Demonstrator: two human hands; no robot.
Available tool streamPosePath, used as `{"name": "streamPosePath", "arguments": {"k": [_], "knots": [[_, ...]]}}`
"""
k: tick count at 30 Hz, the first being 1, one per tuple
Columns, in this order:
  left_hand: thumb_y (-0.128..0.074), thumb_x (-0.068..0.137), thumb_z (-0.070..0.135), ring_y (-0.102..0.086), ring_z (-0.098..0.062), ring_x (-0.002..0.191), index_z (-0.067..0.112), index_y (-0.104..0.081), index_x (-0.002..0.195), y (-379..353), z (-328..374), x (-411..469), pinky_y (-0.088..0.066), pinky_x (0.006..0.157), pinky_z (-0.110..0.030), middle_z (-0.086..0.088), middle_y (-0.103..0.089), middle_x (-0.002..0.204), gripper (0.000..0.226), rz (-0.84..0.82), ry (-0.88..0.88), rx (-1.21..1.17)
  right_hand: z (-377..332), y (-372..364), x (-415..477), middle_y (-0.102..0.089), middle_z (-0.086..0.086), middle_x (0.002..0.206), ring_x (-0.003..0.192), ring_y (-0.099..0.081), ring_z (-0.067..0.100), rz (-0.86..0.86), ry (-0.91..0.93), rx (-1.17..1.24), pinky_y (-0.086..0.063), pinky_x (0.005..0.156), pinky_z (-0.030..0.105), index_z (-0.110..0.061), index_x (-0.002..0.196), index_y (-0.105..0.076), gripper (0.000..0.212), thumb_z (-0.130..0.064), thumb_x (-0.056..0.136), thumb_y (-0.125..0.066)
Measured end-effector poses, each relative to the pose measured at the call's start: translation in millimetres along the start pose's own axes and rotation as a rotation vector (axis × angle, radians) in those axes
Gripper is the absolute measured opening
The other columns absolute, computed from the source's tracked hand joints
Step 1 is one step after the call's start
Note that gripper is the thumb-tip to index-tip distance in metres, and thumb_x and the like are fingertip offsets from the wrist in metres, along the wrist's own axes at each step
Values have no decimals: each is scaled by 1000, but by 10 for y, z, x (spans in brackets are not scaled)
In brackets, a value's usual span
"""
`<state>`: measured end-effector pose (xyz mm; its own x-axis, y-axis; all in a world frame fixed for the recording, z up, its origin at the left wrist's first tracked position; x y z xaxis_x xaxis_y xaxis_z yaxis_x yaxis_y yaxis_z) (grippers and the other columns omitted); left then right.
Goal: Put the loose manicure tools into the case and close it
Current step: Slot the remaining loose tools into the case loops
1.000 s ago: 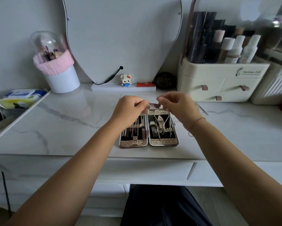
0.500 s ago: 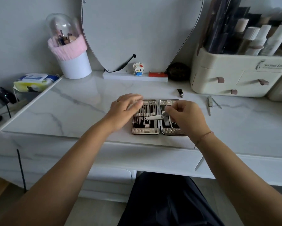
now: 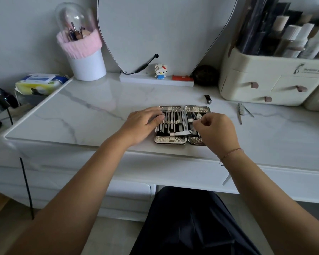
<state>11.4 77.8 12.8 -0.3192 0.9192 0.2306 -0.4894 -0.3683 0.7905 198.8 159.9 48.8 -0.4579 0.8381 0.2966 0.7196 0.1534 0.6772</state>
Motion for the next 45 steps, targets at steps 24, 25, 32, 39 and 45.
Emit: {"name": "streamPosePath", "arguments": {"k": [24,25,32,39,45], "knots": [[-55,90,43,-45,-17,127,23,-58,127,-33,-88,53,-27,112,-43,11,-48,135,42,18,-1,41,-82,-354,-17,-57,-1,51,46,-45,9,-324,63,352,-42,53,24,-14,79,-72,5,-17,82,-68],[-56,90,42,-45,-18,127,23,-58,127,-37,-91,55,-27,112,-43,11,-48,135,42,17,-1,41,-96,-351,-6,-55,-6,47,44,-45,9,-314,80,334,-42,53,24,-14,78,-72,5,-18,81,-69],[-56,92,35,-48,-19,123,23,-60,125,-30,-115,62,-29,110,-43,13,-50,132,36,36,-2,20,-410,-449,-29,-61,2,52,46,-48,4,-428,298,224,-40,53,15,-19,76,-70,5,-22,79,-73],[-53,84,57,-40,-16,131,29,-56,128,-61,-167,47,-25,113,-42,18,-45,135,51,-55,41,-40,-360,-461,-15,-63,6,58,50,-51,7,-470,297,278,-43,54,14,-10,81,-71,10,-20,80,-72],[-48,64,83,-4,3,136,38,-23,146,-115,-41,-165,3,114,-26,17,-9,156,97,-416,-55,83,-210,-372,110,-64,5,61,53,-54,6,-507,254,242,-45,58,17,-8,82,-71,10,-17,79,-72]]}}
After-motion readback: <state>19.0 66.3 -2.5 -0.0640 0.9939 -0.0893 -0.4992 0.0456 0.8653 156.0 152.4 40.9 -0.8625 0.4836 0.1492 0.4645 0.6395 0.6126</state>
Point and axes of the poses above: each hand's wrist, its own x-axis towards the middle knuckle, its own y-axis out of the back of the hand, z = x × y, the point moved 9 cm from there along x, towards the middle knuckle
